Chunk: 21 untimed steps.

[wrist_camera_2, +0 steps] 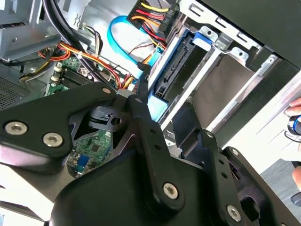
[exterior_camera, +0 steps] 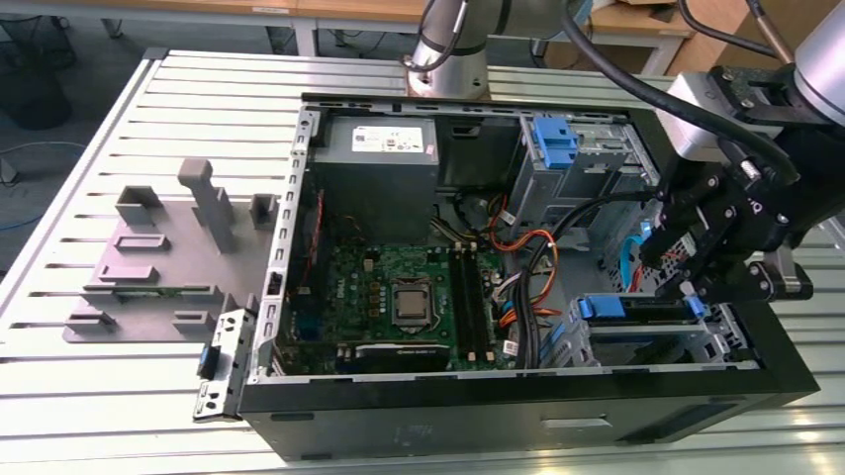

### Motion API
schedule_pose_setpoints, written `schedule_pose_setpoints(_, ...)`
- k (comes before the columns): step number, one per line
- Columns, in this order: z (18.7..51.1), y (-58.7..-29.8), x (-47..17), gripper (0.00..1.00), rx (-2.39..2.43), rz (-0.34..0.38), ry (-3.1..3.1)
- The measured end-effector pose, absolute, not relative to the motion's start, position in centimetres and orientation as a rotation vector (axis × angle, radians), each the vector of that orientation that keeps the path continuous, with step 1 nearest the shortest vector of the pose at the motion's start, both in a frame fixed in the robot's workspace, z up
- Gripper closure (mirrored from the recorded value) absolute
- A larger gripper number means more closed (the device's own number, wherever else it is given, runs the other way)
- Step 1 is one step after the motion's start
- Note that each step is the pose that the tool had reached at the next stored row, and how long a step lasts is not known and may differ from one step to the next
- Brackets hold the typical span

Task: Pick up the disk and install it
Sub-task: 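Insert the first disk wire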

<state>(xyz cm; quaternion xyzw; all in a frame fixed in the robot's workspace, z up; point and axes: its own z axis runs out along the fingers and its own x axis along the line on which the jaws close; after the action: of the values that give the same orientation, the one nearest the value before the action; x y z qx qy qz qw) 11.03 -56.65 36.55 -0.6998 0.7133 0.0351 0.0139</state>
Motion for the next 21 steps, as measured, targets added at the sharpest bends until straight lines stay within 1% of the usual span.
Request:
schedule_pose_setpoints(6, 36.3, -56.1, 11.4, 0.52, -2.179, 0.111, 2.220)
schedule_pose_setpoints(21, 35.0, -56.2, 12.0, 0.52, -2.179, 0.111, 2.220)
